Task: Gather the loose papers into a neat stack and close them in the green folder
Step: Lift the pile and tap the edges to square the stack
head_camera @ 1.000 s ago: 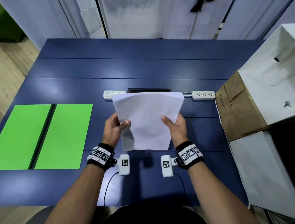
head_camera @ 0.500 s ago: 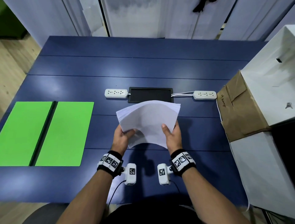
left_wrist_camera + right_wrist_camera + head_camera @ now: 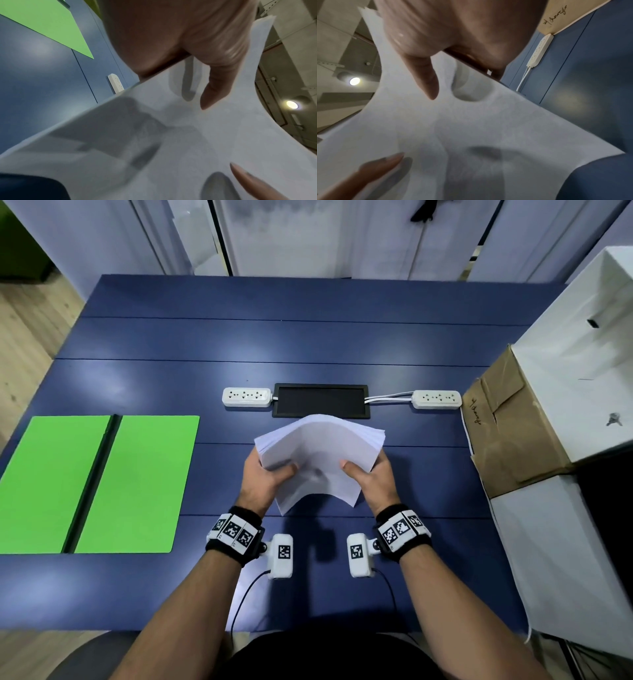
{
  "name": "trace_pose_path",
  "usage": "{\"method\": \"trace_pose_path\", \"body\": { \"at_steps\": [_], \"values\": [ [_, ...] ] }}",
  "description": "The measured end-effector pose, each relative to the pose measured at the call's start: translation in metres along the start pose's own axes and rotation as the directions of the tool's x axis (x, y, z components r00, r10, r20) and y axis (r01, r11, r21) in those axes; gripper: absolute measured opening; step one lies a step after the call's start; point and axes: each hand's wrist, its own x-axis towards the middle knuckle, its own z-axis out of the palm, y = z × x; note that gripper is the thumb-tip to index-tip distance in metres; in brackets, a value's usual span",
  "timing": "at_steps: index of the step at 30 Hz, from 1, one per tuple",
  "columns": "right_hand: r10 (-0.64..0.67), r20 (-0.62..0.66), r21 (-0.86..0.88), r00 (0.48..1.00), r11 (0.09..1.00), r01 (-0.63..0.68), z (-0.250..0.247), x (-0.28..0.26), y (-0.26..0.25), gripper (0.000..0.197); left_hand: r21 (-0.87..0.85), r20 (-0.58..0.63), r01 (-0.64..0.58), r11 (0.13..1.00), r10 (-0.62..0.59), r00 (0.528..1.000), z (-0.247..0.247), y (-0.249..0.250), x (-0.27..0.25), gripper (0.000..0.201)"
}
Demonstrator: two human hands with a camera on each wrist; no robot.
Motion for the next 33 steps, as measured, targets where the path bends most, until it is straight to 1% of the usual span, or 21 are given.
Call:
{"method": "trace_pose_path", "body": {
  "at_steps": [2, 4, 7, 9, 11, 12, 14, 16, 17, 19, 21, 24, 27, 28, 29, 31, 33],
  "values": [
    [-0.028, -0.01, -0.008, 1.0, 1.0, 0.028, -0.003, -0.001, -0.003, 0.047, -0.011, -0.009, -0.008, 1.0, 0.008, 1.0, -0.002, 0.003, -0.002, 0.056],
    [-0.071, -0.008, -0.028, 0.997, 0.997, 0.071, -0.006, -0.005, -0.007, 0.045, 0.005, -0.006, -0.026, 1.0, 0.026, 1.0, -0.006, 0.007, -0.003, 0.05],
    [-0.125, -0.032, -0.041, 0.992, 0.991, 0.124, -0.006, -0.01, -0.014, 0.033, 0.026, 0.016, -0.053, 0.998, 0.053, 0.998, -0.007, 0.013, -0.004, 0.038],
    [-0.158, -0.039, -0.059, 0.987, 0.986, 0.156, -0.003, -0.014, -0.018, 0.029, 0.026, 0.03, -0.08, 0.996, 0.079, 0.996, -0.006, 0.017, -0.005, 0.035],
    [-0.165, -0.045, -0.076, 0.985, 0.984, 0.161, -0.002, -0.016, -0.019, 0.028, 0.017, 0.039, -0.091, 0.996, 0.09, 0.995, -0.005, 0.019, -0.004, 0.036],
    [-0.161, -0.057, -0.083, 0.985, 0.984, 0.156, -0.001, -0.016, -0.018, 0.028, 0.01, 0.039, -0.092, 0.996, 0.091, 0.995, -0.003, 0.021, -0.005, 0.035],
    [-0.152, -0.081, -0.087, 0.985, 0.986, 0.144, 0.0, -0.016, -0.018, 0.041, -0.016, 0.031, -0.097, 0.995, 0.098, 0.995, 0.0, 0.024, -0.007, 0.034],
    [-0.151, -0.076, -0.085, 0.986, 0.986, 0.144, 0.001, -0.017, -0.018, 0.048, -0.052, -0.003, -0.131, 0.99, 0.131, 0.991, 0.003, 0.029, -0.011, 0.031],
    [-0.161, -0.067, -0.088, 0.985, 0.984, 0.155, 0.002, -0.018, -0.019, 0.049, -0.061, -0.04, -0.165, 0.984, 0.163, 0.986, 0.006, 0.032, -0.013, 0.033],
    [-0.192, -0.04, -0.086, 0.981, 0.978, 0.188, 0.004, -0.02, -0.022, 0.048, -0.073, -0.136, -0.229, 0.971, 0.218, 0.966, 0.012, 0.036, -0.016, 0.043],
    [-0.211, -0.051, -0.063, 0.976, 0.976, 0.207, 0.008, -0.023, -0.025, 0.044, -0.097, -0.212, -0.253, 0.963, 0.228, 0.95, 0.018, 0.039, -0.016, 0.046],
    [-0.222, -0.153, -0.009, 0.963, 0.975, 0.223, 0.017, -0.026, -0.033, 0.04, -0.1, -0.233, -0.245, 0.964, 0.217, 0.948, 0.024, 0.042, -0.016, 0.042],
    [-0.19, -0.252, -0.004, 0.949, 0.981, 0.195, 0.024, -0.024, -0.039, 0.032, -0.098, -0.245, -0.224, 0.97, 0.194, 0.95, 0.023, 0.043, -0.015, 0.031],
    [-0.177, -0.274, -0.006, 0.945, 0.983, 0.183, 0.025, -0.022, -0.041, 0.033, -0.095, -0.251, -0.222, 0.97, 0.193, 0.949, 0.023, 0.043, -0.015, 0.03],
    [-0.157, -0.291, 0.003, 0.944, 0.986, 0.165, 0.025, -0.021, -0.041, 0.034, -0.089, -0.26, -0.218, 0.972, 0.188, 0.947, 0.022, 0.043, -0.015, 0.029],
    [-0.12, -0.316, 0.04, 0.941, 0.989, 0.14, 0.023, -0.017, -0.042, 0.034, -0.079, -0.279, -0.214, 0.974, 0.185, 0.942, 0.023, 0.045, -0.014, 0.022],
    [-0.117, -0.32, 0.056, 0.94, 0.988, 0.142, 0.023, -0.017, -0.042, 0.032, -0.08, -0.286, -0.205, 0.975, 0.175, 0.942, 0.024, 0.046, -0.013, 0.018]
  ]
}}
